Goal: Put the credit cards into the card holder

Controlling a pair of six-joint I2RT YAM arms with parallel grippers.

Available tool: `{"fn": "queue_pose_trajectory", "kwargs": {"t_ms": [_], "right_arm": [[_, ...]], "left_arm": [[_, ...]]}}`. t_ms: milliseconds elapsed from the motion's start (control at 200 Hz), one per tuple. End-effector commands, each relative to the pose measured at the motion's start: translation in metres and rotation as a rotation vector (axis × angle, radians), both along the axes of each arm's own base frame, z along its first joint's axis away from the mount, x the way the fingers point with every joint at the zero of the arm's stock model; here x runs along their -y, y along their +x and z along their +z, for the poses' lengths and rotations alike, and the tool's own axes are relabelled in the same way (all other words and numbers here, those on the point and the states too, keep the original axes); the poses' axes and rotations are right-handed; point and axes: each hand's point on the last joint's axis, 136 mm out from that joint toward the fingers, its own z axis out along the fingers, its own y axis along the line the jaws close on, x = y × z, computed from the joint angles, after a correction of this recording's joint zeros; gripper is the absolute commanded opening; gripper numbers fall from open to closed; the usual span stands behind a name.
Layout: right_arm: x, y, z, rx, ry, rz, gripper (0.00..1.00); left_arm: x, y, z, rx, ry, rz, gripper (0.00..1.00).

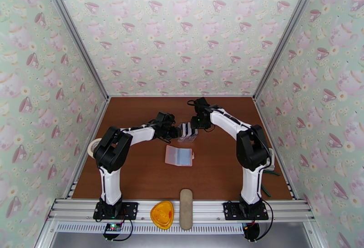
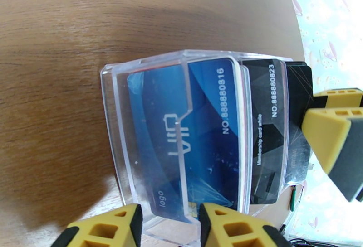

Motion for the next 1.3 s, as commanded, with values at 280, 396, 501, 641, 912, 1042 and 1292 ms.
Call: {"fn": "queue_pose_trajectory", "kwargs": {"t_ms": [280, 396, 501, 641, 912, 1042, 1292], "right_arm": [[-0.002, -0.015, -0.018, -0.046, 0.03, 0.024, 0.49], [0.006, -0.014, -0.015, -0.035, 0.001, 0.012, 0.49], [0.015, -0.011, -0.009, -0.025, -0.015, -0.006, 0.48], [0.024, -0.008, -0.001, -0.009, -0.037, -0.018, 0.48], [0.025, -0.007, 0.007, 0.002, -0.031, -0.016, 0.47], [0.025, -0.008, 0.011, 0.01, -0.028, -0.015, 0.46], [0.019, -0.008, 0.015, 0.01, -0.005, 0.004, 0.4]], "left_arm": [[-0.02, -0.009, -0.032, -0.085, 0.069, 0.042, 0.4], [-0.022, -0.01, -0.034, -0.088, 0.072, 0.047, 0.4], [-0.025, -0.012, -0.034, -0.089, 0.076, 0.052, 0.4], [-0.028, -0.012, -0.033, -0.087, 0.075, 0.06, 0.39], [-0.027, -0.011, -0.031, -0.085, 0.071, 0.062, 0.4], [-0.027, -0.011, -0.03, -0.084, 0.07, 0.062, 0.4], [-0.026, -0.012, -0.03, -0.087, 0.064, 0.061, 0.4]]}}
